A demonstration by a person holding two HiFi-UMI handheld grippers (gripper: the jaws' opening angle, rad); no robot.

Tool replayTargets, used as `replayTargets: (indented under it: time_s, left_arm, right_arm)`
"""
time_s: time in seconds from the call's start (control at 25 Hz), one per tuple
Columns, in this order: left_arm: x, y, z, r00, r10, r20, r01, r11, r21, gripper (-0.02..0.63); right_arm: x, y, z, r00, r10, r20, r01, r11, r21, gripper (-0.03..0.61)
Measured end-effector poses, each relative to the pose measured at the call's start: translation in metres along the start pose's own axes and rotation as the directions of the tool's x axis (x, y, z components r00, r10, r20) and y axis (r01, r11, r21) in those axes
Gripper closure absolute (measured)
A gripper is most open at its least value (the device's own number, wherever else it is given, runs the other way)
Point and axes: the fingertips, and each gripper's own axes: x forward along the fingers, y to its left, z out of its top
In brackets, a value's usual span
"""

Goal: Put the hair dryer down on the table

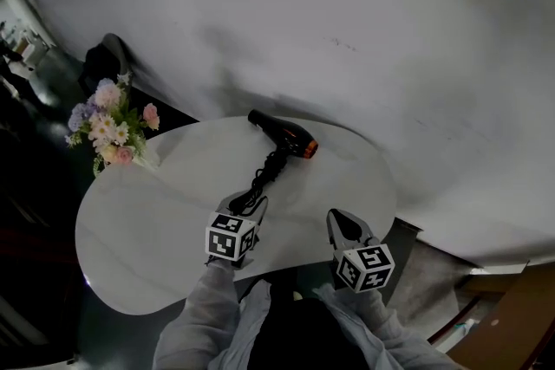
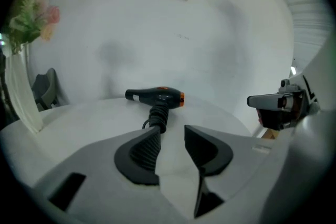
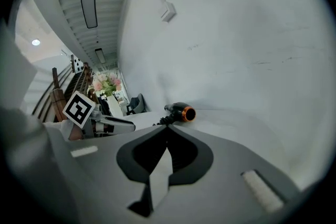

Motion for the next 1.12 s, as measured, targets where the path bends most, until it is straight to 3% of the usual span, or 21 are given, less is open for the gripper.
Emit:
replayTargets:
  time_s: [0.2, 0.4, 0.76, 1.12]
  left_arm:
    - [-0.042, -0.018, -0.005, 0.996, -0.015, 0.086, 0.021, 0.997, -0.07, 0.548]
    - [-0.085, -0.031, 0.004, 0.981, 0.006, 0.194, 0.007, 0.998, -0.07, 0.611]
    - [-0.15, -0.073, -0.013, 0.963, -0.019, 0.268, 0.029, 0.999, -0.032, 0.614]
    - [-0.174, -0.095, -0.03, 0.957, -0.045, 0.286, 0.05, 0.999, -0.011, 0.614]
  right_arm:
    - [-0.022, 0.015, 0.0, 0.999, 0.008, 0.046, -0.008, 1.0, 0.0, 0.569]
    - [-0.049, 0.027, 0.0, 0.997, 0.007, 0.083, -0.006, 1.0, -0.01, 0.569]
    - [-0.099, 0.057, -0.021, 0.996, 0.018, 0.093, -0.013, 0.998, -0.057, 0.569]
    - [-0.129, 0.079, -0.034, 0.993, 0.004, 0.122, 0.006, 0.997, -0.079, 0.569]
